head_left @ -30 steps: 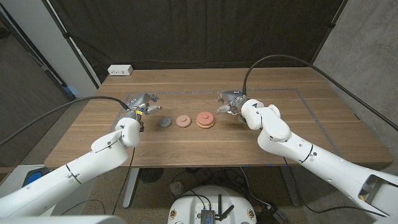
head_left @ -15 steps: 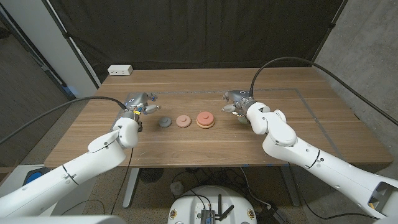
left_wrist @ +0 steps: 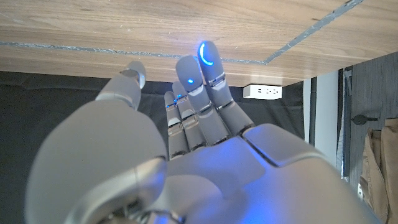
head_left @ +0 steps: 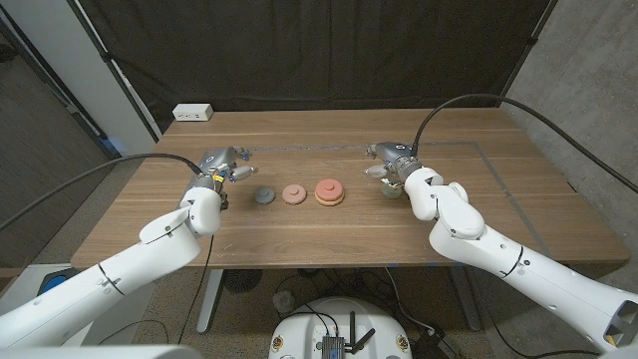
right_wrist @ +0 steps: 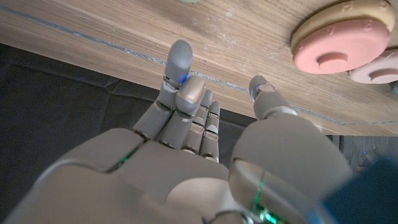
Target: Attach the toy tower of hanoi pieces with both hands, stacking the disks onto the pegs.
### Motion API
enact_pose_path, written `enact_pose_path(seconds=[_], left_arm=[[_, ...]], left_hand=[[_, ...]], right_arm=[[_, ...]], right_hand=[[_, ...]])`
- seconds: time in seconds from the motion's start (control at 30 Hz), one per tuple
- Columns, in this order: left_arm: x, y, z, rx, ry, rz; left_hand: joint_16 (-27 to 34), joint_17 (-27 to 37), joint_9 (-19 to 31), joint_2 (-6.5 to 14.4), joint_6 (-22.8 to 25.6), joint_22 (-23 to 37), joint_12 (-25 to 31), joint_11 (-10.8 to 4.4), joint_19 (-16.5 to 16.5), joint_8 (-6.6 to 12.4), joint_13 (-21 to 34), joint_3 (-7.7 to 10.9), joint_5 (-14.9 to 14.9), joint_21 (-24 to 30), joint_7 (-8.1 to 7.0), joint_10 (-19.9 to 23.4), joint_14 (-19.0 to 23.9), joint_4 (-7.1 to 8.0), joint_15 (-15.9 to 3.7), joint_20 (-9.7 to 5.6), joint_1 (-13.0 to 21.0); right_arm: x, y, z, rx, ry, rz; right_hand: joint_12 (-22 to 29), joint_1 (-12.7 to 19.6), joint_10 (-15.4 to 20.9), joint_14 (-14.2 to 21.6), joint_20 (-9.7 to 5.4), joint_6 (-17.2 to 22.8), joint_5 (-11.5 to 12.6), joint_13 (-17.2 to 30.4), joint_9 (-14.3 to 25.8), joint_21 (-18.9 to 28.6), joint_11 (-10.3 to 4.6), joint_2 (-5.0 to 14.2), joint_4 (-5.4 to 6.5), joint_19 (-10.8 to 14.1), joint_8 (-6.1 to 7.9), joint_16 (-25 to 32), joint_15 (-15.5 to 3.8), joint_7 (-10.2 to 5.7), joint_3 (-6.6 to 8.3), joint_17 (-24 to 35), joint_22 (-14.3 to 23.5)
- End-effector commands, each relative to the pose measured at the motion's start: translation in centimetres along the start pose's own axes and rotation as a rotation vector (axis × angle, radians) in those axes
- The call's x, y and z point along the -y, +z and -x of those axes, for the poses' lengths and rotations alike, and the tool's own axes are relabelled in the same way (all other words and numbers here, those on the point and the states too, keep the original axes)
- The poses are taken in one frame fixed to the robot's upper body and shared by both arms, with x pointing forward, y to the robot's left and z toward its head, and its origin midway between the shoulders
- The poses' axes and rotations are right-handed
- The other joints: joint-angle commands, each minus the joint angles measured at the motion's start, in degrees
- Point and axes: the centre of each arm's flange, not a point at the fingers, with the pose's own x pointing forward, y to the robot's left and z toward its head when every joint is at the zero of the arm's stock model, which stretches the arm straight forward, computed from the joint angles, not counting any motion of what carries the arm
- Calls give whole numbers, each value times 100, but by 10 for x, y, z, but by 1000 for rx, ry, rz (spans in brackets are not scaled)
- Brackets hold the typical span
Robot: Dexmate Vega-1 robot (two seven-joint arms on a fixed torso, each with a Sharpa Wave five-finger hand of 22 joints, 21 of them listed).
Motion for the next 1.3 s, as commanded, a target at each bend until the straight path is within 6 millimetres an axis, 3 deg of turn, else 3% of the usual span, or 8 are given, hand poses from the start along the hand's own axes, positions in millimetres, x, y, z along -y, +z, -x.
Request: enact_pose_path(seconds=[0.03,0.73,1.03,1.3], left_arm=[[0,7,4,-5,15,-4],[0,6,4,-14,20,-5],[-3,8,0,-2,21,-19],[-2,9,-4,8,16,-20]], left_hand=[[64,36,10,-28,-7,16,-11,8,-32,-23,24,28,5,34,-5,2,39,0,-266,-742,-3],[50,20,11,-13,-4,18,-13,-4,-44,-24,13,47,6,44,-7,2,2,6,-266,-741,-4],[42,13,10,-11,-22,17,-32,9,-47,-32,13,50,6,45,-2,-52,-12,5,-266,-740,-5],[62,38,1,-15,-60,17,-28,19,-53,-50,14,56,8,44,14,-74,-5,2,-266,-740,-4]], right_arm=[[-5,-18,6,-36,-36,-53],[-13,-44,12,-43,-83,-85],[-14,-52,17,-68,-106,-72],[-14,-59,22,-97,-106,-30]], right_hand=[[-5,95,64,66,-441,66,49,1,11,52,-5,2,1,56,50,47,-161,23,57,11,8],[34,266,259,140,-445,201,157,36,1,79,-62,69,-12,131,78,129,-162,-22,167,14,-10],[8,325,235,175,-443,226,196,59,-2,91,-127,73,-13,156,80,171,-160,-63,200,21,-13],[-75,336,114,130,-437,340,218,73,30,69,-93,7,-1,116,141,155,-156,-147,203,-5,-43]])
